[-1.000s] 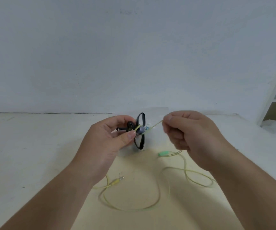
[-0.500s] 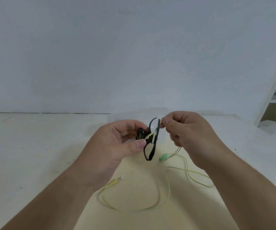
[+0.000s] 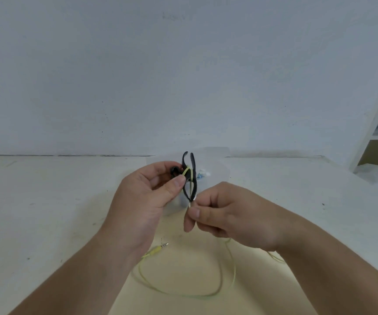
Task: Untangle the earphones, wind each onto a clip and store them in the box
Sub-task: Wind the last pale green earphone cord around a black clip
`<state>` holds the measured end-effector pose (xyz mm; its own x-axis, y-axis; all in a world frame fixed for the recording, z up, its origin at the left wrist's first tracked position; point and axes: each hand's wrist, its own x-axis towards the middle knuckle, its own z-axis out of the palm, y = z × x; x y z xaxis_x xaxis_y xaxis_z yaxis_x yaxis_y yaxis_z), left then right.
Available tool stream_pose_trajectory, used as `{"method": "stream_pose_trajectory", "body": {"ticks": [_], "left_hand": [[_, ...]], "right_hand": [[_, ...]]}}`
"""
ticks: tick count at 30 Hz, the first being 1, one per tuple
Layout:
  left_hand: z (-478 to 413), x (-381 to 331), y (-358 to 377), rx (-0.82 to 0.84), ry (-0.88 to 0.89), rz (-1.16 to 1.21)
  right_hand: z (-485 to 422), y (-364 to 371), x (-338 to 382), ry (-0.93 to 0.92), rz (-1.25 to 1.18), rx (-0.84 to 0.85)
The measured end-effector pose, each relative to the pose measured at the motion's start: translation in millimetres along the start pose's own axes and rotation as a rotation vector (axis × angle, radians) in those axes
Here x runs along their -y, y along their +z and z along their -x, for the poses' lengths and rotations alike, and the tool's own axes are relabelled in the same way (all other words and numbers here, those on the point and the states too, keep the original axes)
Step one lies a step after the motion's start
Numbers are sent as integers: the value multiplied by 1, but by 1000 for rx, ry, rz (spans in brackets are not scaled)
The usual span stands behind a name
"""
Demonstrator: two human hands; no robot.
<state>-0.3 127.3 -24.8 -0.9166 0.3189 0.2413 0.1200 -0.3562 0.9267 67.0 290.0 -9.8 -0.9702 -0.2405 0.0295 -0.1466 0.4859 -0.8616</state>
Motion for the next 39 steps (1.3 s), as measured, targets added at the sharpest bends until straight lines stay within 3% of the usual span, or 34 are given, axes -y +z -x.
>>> {"method": "stream_pose_trajectory", "body": {"ticks": [4,11,16,25,32,36,39], "left_hand": [[-5,1,-4,-29,78,-127],[-6,-2,-6,28,159,-349],[-6,1,-6,-61,184,-390],[0,7,0,-26,219,-490],[-3,3,-4,-21,228,-530],[-3,0,-4,110,117,-441],[-1,-1,-4,211,59,-429]], "right_hand": [[2,-6,1,-32,-44,10],[5,-14,2,-64,-106,-129],[6,-4,6,-62,-43,117],[5,-3,7,-89,-15,148],[8,-17,10,-106,-174,-183],[5,-26,5,-96,-316,-416],[3,-27,2,-113,-350,-467]]}}
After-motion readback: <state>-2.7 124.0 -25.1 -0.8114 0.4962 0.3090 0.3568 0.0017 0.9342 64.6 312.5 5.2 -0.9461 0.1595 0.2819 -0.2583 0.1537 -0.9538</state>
